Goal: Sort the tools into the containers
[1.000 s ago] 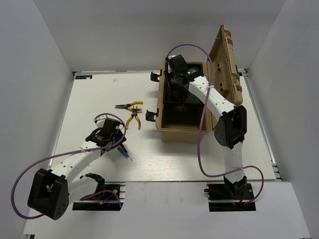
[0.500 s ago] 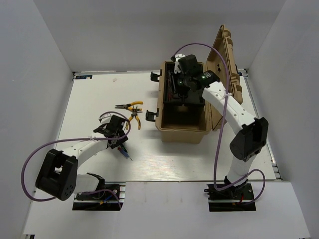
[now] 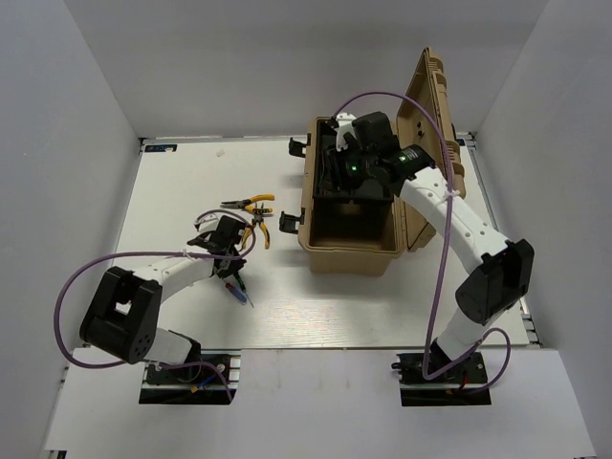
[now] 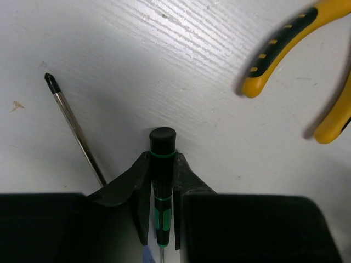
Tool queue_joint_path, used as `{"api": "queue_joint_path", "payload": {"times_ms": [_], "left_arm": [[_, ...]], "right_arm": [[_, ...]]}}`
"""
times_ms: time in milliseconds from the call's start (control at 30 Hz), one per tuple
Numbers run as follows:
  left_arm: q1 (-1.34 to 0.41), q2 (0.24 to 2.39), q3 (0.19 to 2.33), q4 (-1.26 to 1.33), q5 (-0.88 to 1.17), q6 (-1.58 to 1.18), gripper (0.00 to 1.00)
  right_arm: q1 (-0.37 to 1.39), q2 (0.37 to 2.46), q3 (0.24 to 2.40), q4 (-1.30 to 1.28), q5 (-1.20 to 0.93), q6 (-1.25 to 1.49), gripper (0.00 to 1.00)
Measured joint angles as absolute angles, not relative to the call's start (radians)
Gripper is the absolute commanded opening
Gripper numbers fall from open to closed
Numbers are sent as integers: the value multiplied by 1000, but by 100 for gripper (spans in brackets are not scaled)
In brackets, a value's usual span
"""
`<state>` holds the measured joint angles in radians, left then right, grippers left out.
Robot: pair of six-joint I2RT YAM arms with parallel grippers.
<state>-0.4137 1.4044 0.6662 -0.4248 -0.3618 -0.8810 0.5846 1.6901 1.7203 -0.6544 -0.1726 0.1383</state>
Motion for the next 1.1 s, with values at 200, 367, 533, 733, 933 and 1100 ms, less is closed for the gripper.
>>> {"api": "queue_joint_path", "payload": {"times_ms": [200, 367, 533, 733, 933, 1100], "left_arm": [[-414, 1414, 737, -468, -360, -857, 0], [-414, 1375, 973, -539, -359, -792, 0], [-414, 1361, 1228, -488, -290, -718, 0], [-422, 1559, 1514, -318, -22, -650, 0], [-464, 1897, 1743, -131, 275, -636, 0], [-522, 2164, 1986, -59, 473, -652, 0]], "right_arm": [[586, 1606, 1696, -656, -257, 65, 49], [588, 1527, 1696, -658, -234, -29, 0], [590, 1483, 1696, -661, -86, -84, 0], [587, 1457, 1699, -654, 150, -109, 0], [585, 1447, 1761, -656, 178, -128, 0], [586, 1415, 1768, -654, 171, -131, 0]]}}
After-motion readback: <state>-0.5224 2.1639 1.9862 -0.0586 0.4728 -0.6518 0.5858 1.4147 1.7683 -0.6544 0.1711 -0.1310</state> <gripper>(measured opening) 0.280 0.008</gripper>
